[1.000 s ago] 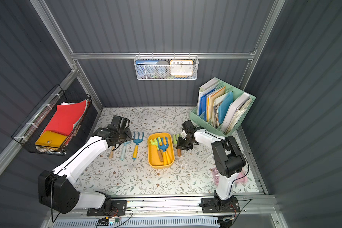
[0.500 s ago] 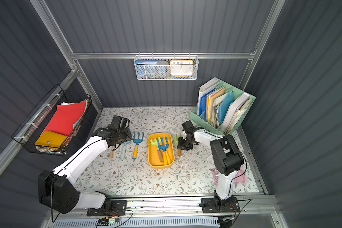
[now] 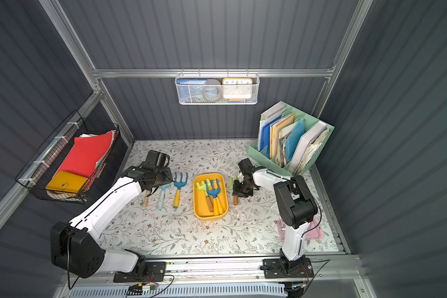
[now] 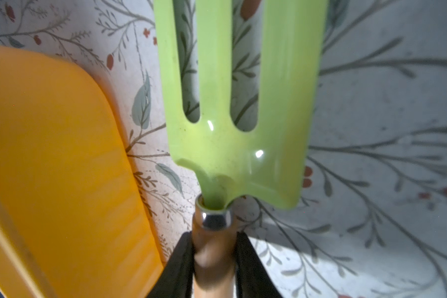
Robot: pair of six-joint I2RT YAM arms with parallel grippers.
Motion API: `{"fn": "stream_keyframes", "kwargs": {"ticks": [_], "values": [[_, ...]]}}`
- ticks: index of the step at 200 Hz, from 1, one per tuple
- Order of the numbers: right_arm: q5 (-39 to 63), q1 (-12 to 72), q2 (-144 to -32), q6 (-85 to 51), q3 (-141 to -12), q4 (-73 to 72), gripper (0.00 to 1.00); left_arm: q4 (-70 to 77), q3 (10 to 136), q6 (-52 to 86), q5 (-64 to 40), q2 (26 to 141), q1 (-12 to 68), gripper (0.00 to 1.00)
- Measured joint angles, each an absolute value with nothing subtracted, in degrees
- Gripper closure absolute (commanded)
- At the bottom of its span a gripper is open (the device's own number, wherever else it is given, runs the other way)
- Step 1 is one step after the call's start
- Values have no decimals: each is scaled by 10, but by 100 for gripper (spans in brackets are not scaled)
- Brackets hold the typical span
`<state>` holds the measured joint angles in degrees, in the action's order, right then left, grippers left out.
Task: Take the hand rake out of the storage box
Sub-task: Place the rake at the center of the board.
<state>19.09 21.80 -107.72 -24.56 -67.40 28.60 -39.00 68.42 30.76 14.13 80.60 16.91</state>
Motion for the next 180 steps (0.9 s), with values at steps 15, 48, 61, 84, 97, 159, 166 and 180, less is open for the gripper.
{"fn": "stream_keyframes", "kwargs": {"ticks": [15,48,61,84,97,159,166,180], "values": [[190,218,-1079,-245,-674,286,71,-390,684,307,144,806,169,63],[187,218,-1083,-244,-682,293,70,-390,684,306,145,806,169,63],[186,218,-1084,-243,-684,297,69,-391,684,305,147,806,169,63],[181,218,-1087,-237,-688,303,68,-391,684,305,149,805,169,63],[178,218,-1090,-233,-689,307,67,-393,684,306,149,805,169,63],[170,218,-1091,-221,-693,316,63,-406,685,306,153,805,169,63],[169,218,-1092,-220,-695,318,63,-408,685,305,155,804,169,63],[166,218,-1092,-218,-698,320,66,-413,685,305,156,800,169,62]]}}
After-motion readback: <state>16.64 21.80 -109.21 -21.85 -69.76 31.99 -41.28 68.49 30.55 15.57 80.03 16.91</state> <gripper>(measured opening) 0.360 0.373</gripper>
